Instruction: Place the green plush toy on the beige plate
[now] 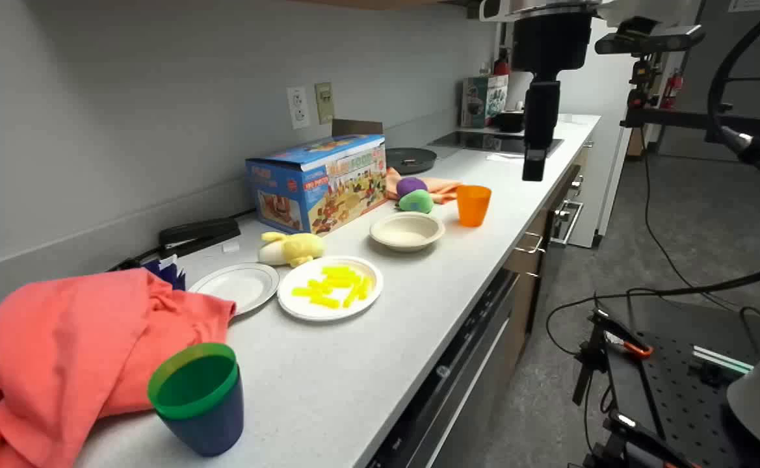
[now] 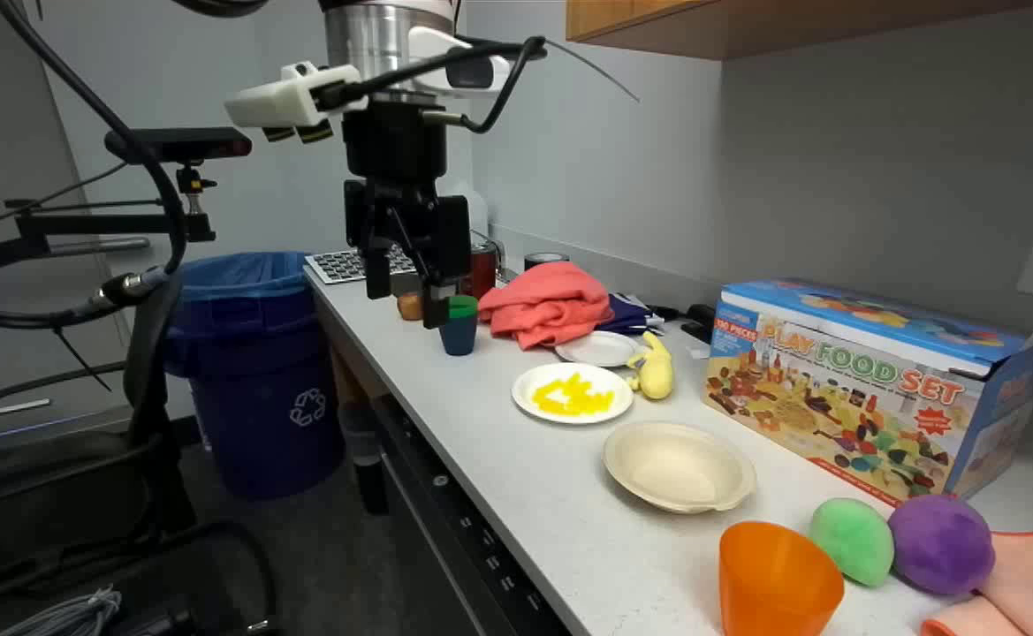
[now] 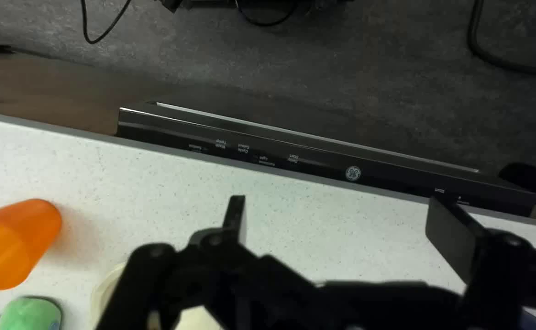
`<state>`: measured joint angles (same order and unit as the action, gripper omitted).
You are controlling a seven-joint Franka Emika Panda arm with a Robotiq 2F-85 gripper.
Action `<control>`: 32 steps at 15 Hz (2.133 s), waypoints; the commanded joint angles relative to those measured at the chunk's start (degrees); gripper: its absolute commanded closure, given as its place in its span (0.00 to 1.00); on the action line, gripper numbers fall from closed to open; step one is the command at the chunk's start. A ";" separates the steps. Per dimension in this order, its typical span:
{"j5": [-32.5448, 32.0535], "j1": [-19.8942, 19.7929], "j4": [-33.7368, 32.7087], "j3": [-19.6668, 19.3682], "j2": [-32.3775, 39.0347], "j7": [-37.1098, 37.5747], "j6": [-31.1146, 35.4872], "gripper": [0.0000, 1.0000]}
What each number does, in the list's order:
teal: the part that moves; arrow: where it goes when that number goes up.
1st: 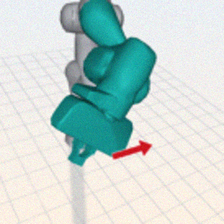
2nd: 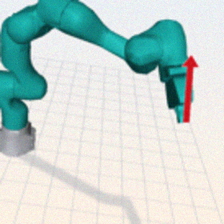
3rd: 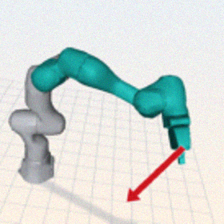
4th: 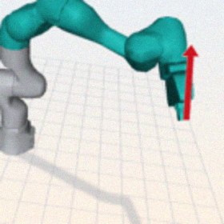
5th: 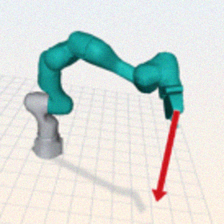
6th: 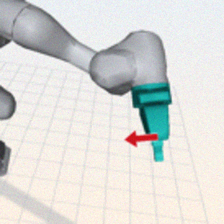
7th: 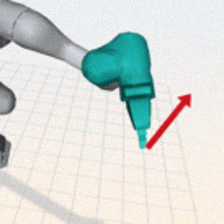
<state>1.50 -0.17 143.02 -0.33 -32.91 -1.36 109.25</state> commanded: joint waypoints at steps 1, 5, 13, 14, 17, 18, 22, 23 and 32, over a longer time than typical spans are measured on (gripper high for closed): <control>-0.06 0.10 -0.11 -0.10 0.03 0.04 -0.13 0.00; -0.06 0.10 -0.11 -0.10 0.03 0.04 -0.13 0.00; -0.06 0.10 -0.11 -0.10 0.03 0.04 -0.13 0.00; -0.06 0.10 -0.11 -0.10 0.03 0.04 -0.13 0.00; -0.06 0.10 -0.11 -0.10 0.03 0.04 -0.13 0.00; -0.06 0.10 -0.11 -0.10 0.03 0.04 -0.13 0.00; -0.06 0.10 -0.11 -0.10 0.03 0.04 -0.13 0.00; -0.02 -0.12 -0.25 -0.06 0.69 0.64 0.60 0.00; -1.02 -3.75 -6.03 -1.62 12.85 5.89 8.82 0.00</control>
<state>1.50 -2.11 141.04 -1.54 -25.78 1.67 115.31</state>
